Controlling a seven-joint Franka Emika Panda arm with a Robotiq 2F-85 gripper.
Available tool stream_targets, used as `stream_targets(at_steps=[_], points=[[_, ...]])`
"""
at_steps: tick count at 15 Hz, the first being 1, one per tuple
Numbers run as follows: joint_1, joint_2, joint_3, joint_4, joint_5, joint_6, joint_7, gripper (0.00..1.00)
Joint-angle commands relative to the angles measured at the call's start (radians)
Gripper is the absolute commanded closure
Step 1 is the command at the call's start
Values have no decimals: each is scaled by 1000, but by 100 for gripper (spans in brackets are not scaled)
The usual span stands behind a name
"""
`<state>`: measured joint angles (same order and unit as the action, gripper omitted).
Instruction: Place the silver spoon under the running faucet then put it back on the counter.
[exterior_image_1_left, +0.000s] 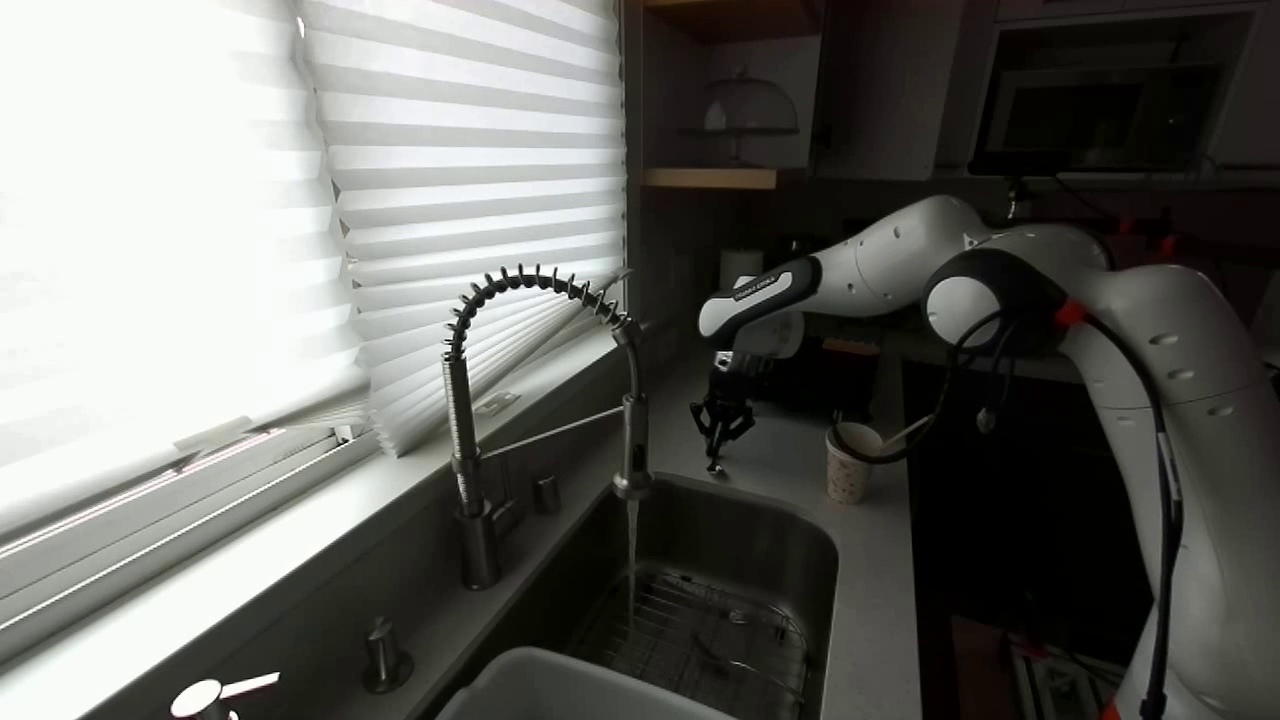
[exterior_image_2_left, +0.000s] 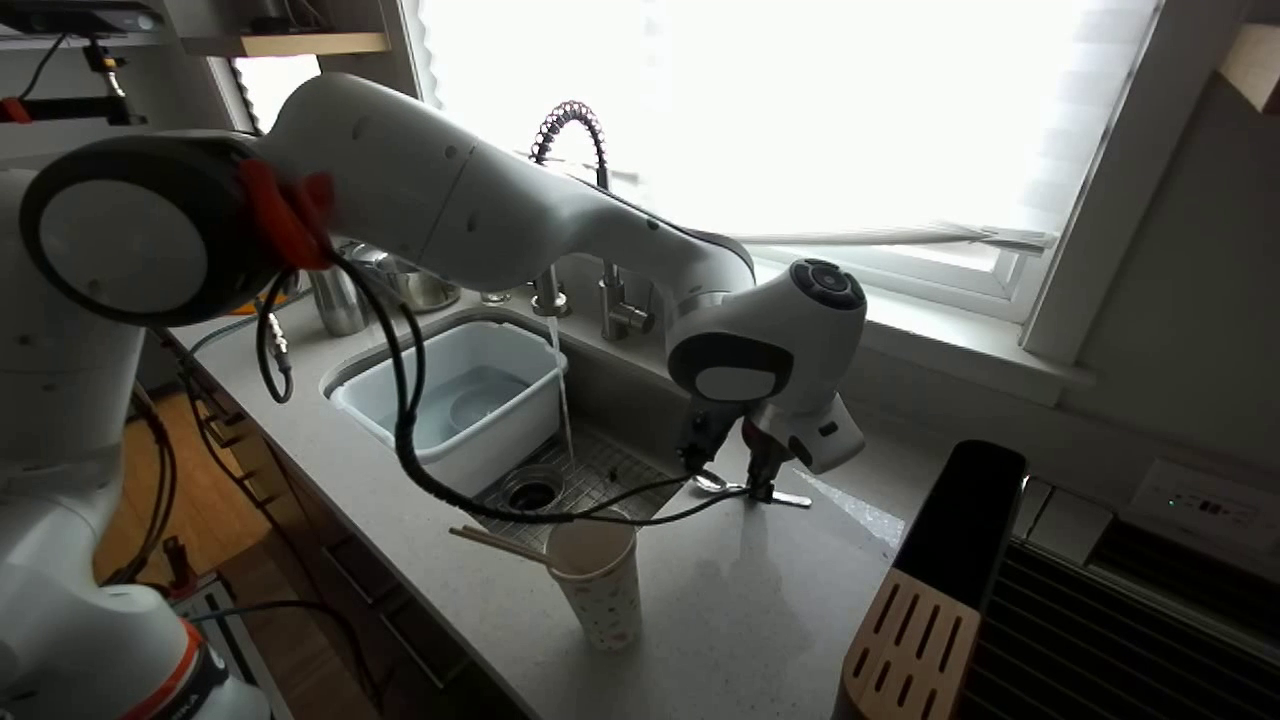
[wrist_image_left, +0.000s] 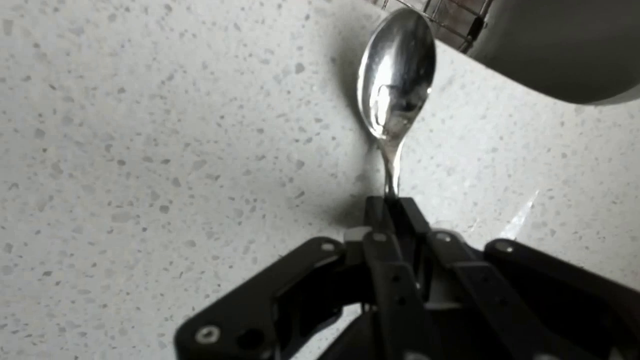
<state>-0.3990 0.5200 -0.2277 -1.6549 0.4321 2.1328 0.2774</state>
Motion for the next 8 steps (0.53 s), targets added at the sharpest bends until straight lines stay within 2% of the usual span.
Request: stream_targets(at_steps=[1, 8], points=[[-9, 23, -4, 30, -4, -36, 13, 58], [19, -22, -23, 47, -74, -58, 41, 5]])
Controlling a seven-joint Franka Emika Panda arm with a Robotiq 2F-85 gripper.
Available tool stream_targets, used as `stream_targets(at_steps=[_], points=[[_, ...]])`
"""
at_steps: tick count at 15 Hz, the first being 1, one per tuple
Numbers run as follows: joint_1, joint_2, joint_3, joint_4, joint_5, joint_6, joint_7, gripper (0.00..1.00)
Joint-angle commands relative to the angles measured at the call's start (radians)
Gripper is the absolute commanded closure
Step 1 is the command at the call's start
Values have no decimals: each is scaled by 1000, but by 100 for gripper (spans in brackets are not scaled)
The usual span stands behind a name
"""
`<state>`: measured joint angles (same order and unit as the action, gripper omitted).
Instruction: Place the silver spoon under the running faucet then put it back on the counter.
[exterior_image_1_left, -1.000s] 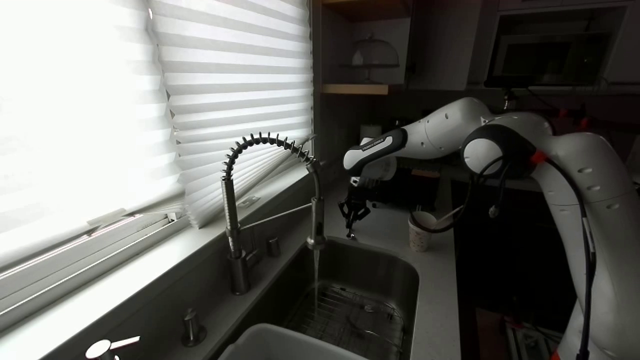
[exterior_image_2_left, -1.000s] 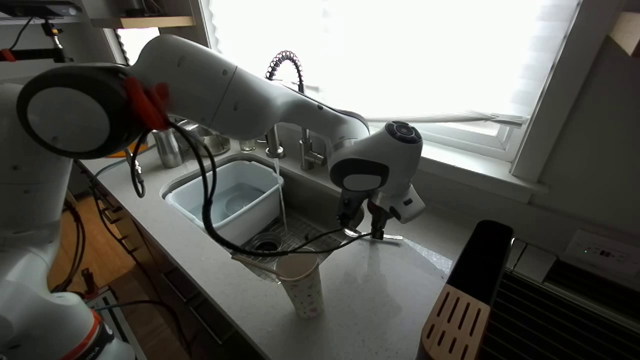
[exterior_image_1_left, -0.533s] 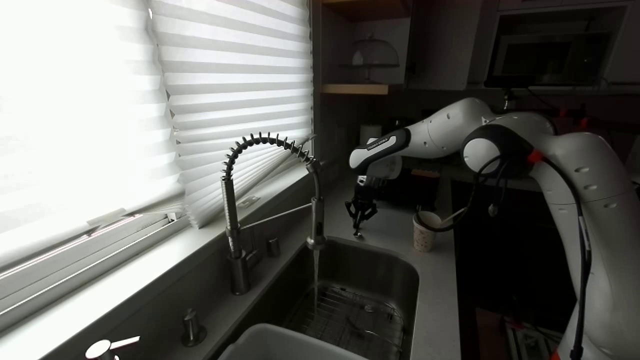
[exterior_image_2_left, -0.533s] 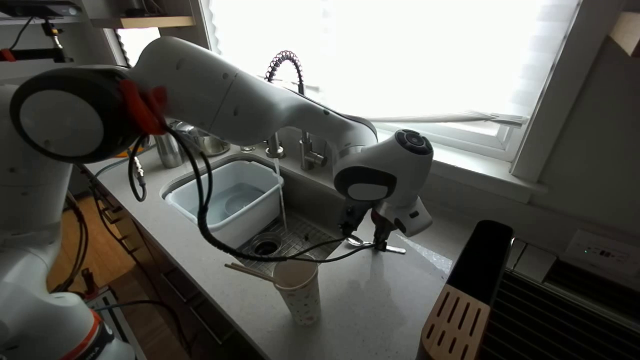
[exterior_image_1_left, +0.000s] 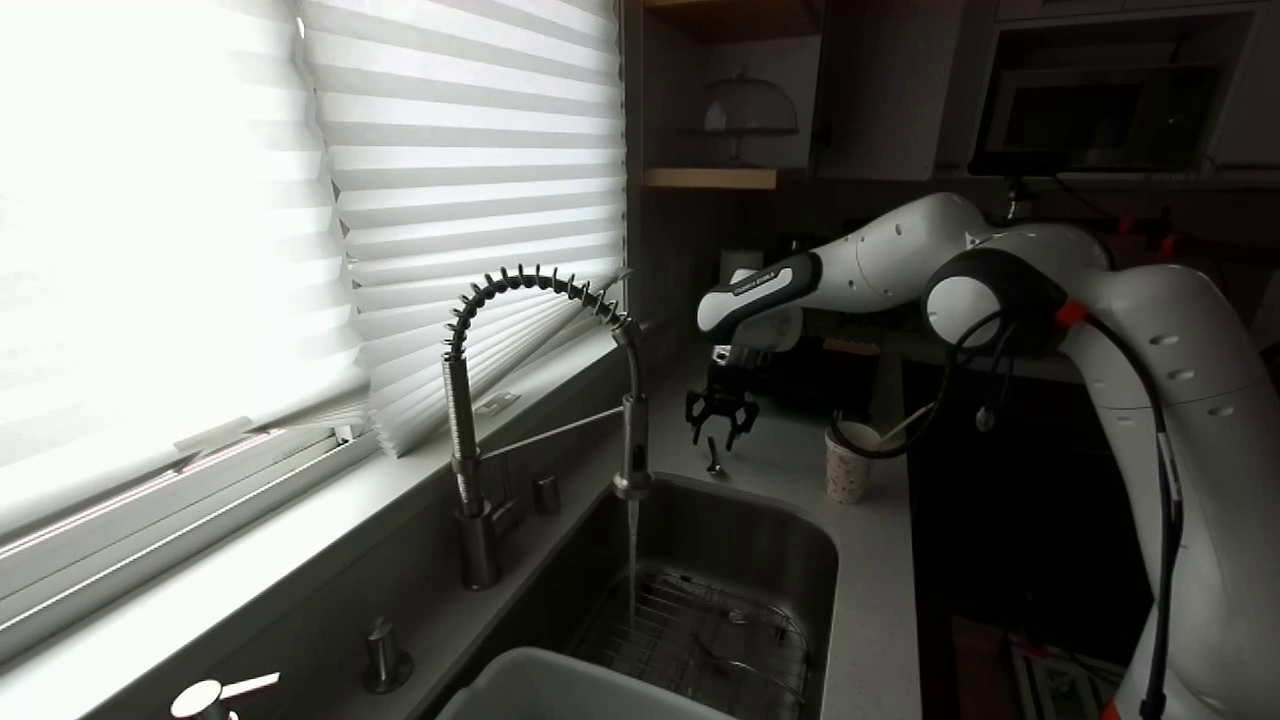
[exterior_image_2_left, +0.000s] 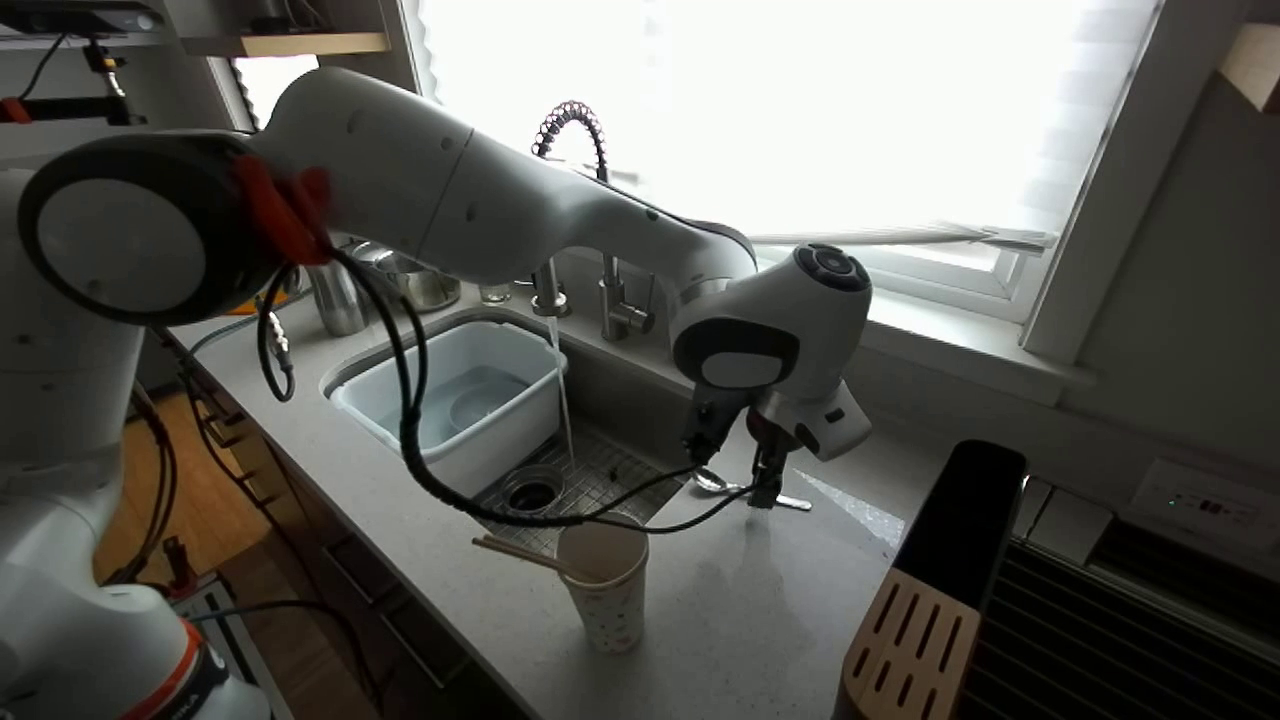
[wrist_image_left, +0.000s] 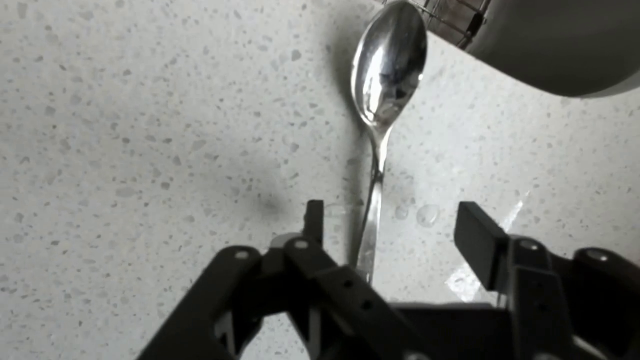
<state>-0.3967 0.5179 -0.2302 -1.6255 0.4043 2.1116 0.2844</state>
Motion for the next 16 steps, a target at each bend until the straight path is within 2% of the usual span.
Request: stream_targets(at_steps=[1, 9, 16], points=[[24, -33, -28, 17, -68, -39, 49, 1], [71, -177, -61, 4, -230, -135, 93, 0], [146, -409, -56, -63, -456, -147, 106, 0]])
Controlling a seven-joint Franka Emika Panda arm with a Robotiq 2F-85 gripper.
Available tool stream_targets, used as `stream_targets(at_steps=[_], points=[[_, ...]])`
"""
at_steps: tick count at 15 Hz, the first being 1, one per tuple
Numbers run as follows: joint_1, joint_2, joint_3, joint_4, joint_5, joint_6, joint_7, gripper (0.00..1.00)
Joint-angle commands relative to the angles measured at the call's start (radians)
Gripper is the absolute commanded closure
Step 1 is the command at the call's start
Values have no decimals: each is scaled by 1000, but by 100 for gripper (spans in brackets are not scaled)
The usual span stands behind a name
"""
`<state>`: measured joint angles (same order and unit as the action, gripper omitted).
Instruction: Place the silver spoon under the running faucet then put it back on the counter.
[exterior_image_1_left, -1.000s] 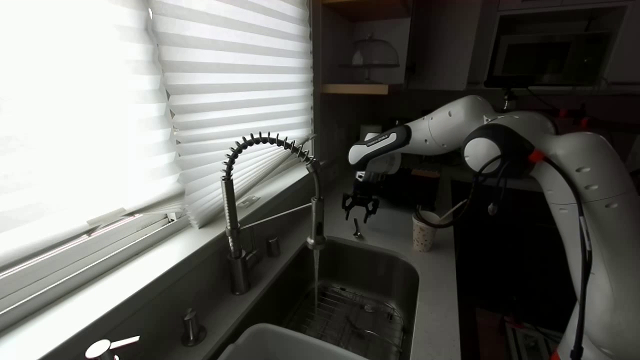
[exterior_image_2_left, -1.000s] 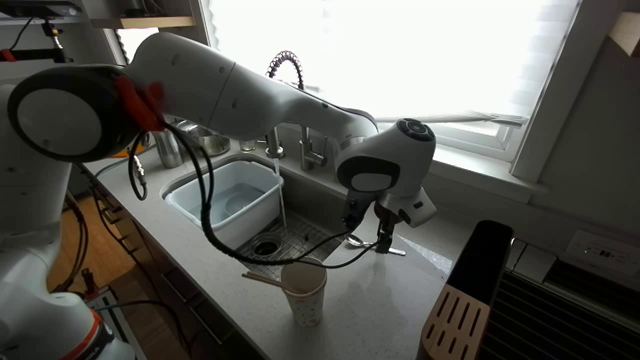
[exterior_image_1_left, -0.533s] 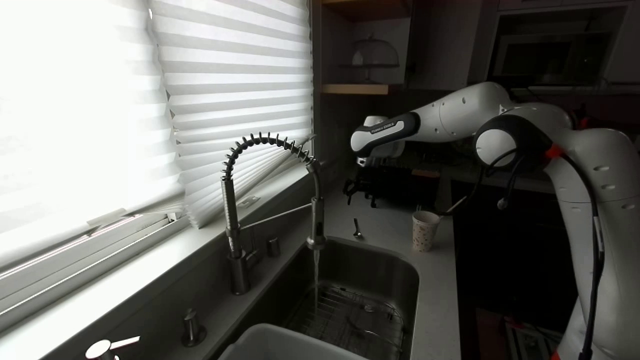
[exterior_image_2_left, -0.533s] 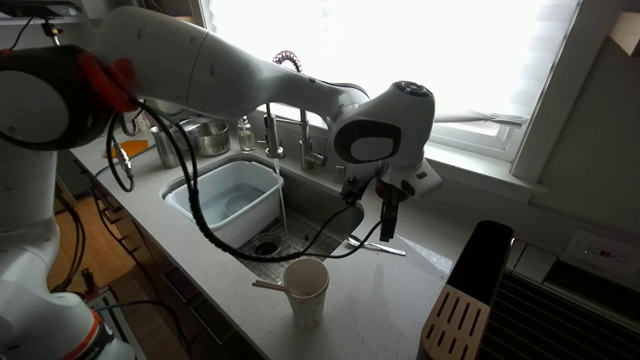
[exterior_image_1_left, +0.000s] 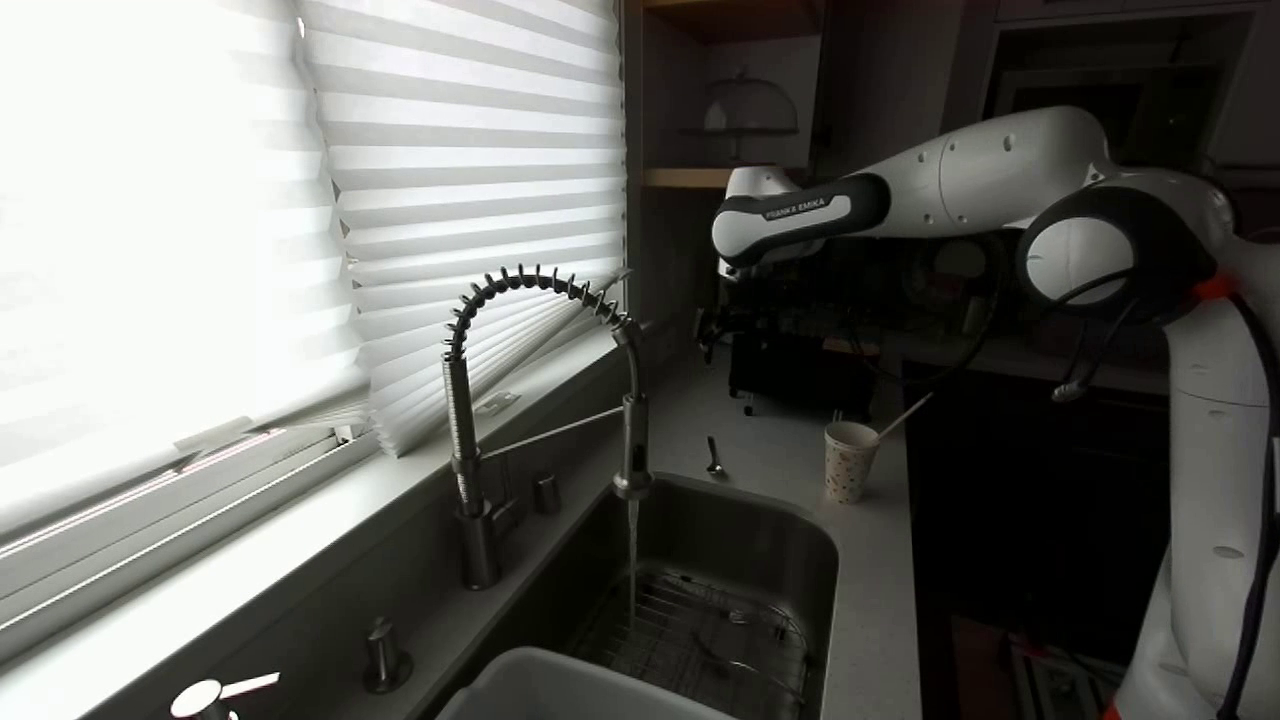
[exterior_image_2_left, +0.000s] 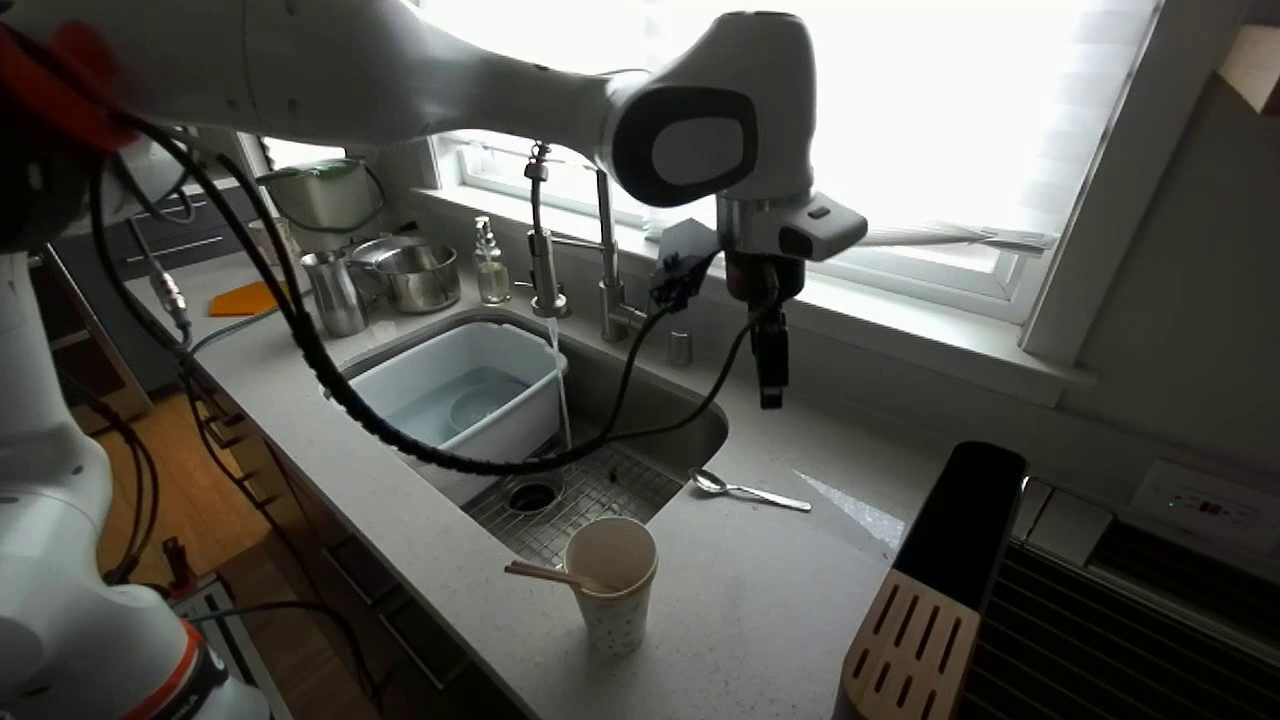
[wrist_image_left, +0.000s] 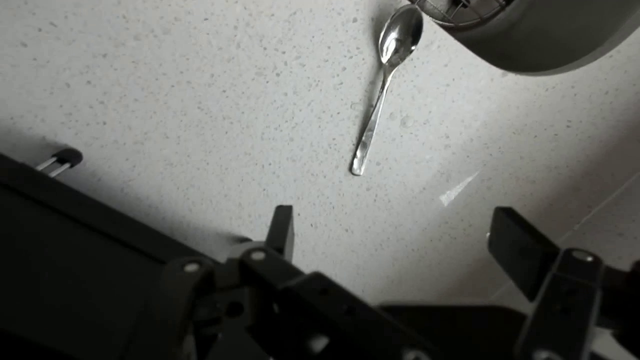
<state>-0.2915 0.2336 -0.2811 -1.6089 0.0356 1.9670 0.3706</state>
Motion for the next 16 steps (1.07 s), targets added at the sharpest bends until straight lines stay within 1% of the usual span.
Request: stream_targets(at_steps=[1, 4, 5, 9, 10, 16], points=[[53, -162, 0, -82, -121, -14, 32, 0], [77, -255, 22, -102, -204, -32, 72, 0], [79, -278, 31, -114, -220, -32, 87, 0], [82, -351, 74, -124, -257, -113, 140, 0], [70, -299, 65, -73, -222, -90, 100, 0], [70, -300, 70, -70, -223, -93, 102, 0]])
